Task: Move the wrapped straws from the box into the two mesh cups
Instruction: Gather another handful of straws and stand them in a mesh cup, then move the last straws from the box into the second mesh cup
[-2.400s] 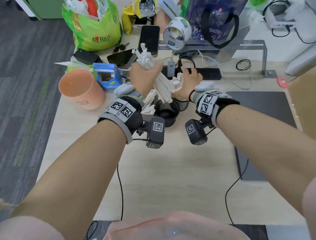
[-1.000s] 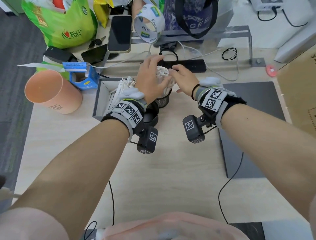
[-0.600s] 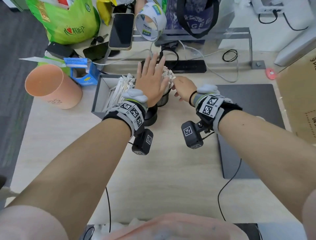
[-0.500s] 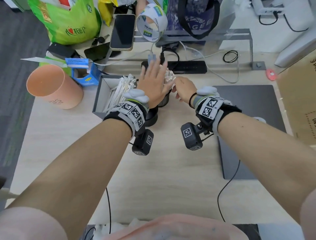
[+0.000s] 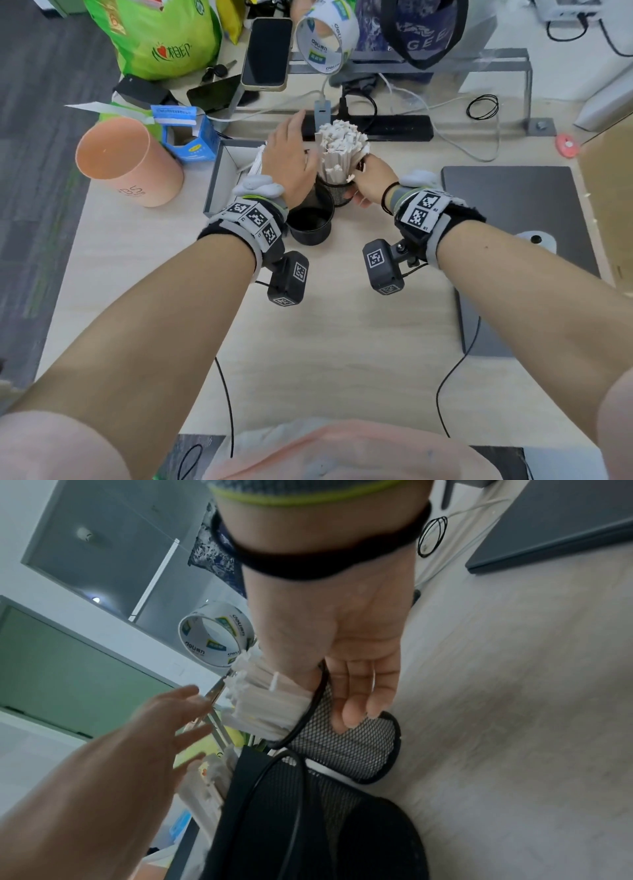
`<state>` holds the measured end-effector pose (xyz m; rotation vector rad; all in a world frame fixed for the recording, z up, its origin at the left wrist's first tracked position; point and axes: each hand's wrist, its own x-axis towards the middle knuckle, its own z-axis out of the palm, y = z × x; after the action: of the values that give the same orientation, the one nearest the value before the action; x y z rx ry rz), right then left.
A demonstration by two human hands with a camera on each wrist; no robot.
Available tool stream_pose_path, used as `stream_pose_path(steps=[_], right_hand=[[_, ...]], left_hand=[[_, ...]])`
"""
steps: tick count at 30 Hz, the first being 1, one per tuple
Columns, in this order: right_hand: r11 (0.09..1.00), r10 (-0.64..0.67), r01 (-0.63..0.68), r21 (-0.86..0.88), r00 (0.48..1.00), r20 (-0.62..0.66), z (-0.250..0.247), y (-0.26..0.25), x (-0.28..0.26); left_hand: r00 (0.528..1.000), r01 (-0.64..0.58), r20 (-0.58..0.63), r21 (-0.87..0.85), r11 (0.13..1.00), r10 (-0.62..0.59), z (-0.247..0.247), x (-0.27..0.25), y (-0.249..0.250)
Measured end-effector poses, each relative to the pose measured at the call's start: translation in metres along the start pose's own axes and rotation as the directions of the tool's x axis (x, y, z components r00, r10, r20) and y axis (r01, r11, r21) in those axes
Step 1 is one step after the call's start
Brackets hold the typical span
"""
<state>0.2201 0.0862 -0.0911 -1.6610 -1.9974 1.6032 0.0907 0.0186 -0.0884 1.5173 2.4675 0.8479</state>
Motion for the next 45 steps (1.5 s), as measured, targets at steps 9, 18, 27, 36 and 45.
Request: stream_pose_path(steps=[9,18,27,36,45], right_hand=[[0.995,0.083,-0.071,0.064,0.974,-0.211,-0.017,0.01,0.007],[0.947,0.312,-0.305,0.1,0.948,-0.063,-0.025,0.015,-0.01],[0.969,0.021,0.06,-0.241,0.947,0.322,0.03,0.002,-0.036],[0.938,-0.072,0.095,-0.335,0.994,0.081,0.013,0.009,-0.032],[0.943,-0.1,0.115,-0.313,0.993,0.062,0.024,0.013,-0.031]], left_hand=[[0.969,0.068,-0.247,0.172,0.983,-0.023,-0.033,-0.022,-0.023],[0.954,0.287,0.031,0.201,0.937,-0.299,-0.055,-0.022,-0.062],[0.791,0.364,0.376,0.345,0.865,-0.483,-0.054,-0.033,-0.07],[0.72,0.243,0.472,0.514,0.822,-0.508,-0.055,-0.031,-0.067],[0.755,0.136,0.489,0.535,0.834,-0.436,-0.035,-0.026,-0.072]])
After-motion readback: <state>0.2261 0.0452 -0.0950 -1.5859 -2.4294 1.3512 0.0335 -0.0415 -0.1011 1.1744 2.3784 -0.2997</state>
